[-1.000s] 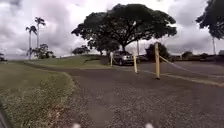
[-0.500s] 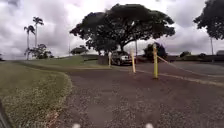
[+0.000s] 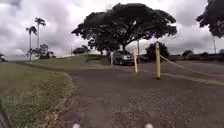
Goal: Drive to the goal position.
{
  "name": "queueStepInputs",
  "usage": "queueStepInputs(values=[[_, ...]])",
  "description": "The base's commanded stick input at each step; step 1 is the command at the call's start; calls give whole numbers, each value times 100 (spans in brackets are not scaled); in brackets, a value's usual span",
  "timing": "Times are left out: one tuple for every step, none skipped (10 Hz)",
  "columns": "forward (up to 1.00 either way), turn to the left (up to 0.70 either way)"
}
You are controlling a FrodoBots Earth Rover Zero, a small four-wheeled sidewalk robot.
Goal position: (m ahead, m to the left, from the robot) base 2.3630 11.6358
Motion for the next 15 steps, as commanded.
queueStepInputs(values=[[70, 0], [70, 0], [70, 0], [70, 0], [70, 0], [70, 0], [70, 0], [70, 0], [70, 0], [70, 0], [70, 0], [70, 0], [70, 0], [70, 0], [70, 0]])
